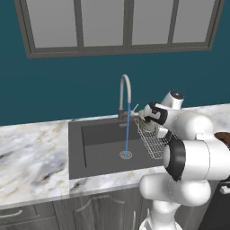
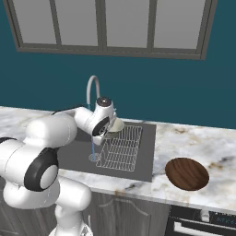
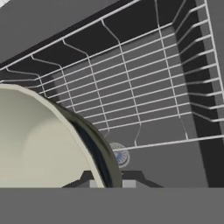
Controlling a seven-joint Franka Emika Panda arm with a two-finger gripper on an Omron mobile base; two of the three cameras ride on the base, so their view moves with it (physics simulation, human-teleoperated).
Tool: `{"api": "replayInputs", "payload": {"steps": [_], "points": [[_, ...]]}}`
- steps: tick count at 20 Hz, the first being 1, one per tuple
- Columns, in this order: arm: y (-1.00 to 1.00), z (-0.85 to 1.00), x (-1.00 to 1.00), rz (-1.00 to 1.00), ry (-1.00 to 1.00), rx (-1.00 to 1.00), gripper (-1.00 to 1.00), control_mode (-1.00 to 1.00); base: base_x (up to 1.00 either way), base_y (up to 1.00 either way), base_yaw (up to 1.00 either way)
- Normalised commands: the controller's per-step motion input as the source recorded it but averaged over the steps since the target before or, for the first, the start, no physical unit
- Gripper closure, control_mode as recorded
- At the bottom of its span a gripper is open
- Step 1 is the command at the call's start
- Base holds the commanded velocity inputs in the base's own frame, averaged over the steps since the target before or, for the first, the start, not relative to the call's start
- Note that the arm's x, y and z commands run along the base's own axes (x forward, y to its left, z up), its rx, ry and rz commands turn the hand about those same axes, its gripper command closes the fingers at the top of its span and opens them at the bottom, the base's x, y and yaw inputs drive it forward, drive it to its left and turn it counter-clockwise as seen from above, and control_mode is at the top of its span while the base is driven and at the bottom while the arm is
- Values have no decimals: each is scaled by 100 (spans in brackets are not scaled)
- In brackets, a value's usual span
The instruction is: Rinse each bowl for a few seconds and place them down in the sink or on the counter.
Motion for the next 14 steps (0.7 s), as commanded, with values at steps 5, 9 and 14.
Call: {"api": "replayInputs", "payload": {"steps": [5,9,14], "points": [[-35,-1,0,-3,1,0,100,-100,0,0,0],[-31,-11,0,-2,2,0,100,-100,0,0,0],[-16,-20,0,-1,2,0,100,-100,0,0,0]]}}
